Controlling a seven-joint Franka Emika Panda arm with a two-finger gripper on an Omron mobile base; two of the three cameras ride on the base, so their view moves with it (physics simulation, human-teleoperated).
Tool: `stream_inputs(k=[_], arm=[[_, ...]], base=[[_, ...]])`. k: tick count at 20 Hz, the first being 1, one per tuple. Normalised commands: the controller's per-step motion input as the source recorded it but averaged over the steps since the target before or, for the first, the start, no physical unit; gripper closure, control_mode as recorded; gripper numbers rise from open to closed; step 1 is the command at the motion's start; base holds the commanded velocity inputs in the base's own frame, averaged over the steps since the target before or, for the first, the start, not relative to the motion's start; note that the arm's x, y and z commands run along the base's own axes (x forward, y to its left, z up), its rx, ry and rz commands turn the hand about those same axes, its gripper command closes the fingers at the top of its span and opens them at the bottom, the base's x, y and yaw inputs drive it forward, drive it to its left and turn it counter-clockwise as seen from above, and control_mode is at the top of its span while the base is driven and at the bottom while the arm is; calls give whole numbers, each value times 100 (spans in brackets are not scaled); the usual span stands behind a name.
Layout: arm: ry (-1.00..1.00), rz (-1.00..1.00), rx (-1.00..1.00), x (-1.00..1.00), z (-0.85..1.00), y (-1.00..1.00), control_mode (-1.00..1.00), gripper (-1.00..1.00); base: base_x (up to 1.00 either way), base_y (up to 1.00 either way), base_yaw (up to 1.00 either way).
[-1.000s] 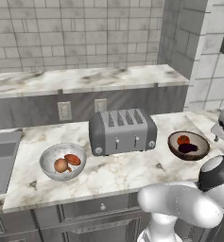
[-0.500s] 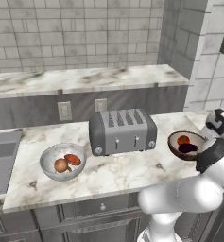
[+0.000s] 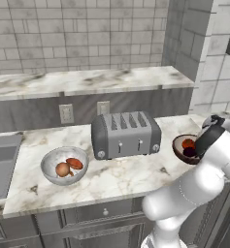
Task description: Place the bowl containing the tomato and eggplant in the microwave. Close the microwave door and press the start button to microwave the meal.
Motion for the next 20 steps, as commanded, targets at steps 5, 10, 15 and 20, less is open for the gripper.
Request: stream_inputs(k=[5, 10, 15, 20], arm=[[0, 0, 0, 26, -22, 0, -100, -100], [0, 0, 0, 12, -13, 1, -100, 100], [0, 0, 0, 0, 0, 0, -100, 100], [-1, 0, 0, -2, 15, 0, -100, 100]], base=[[0, 0, 0], [0, 0, 0], [0, 0, 0], [0, 0, 0]])
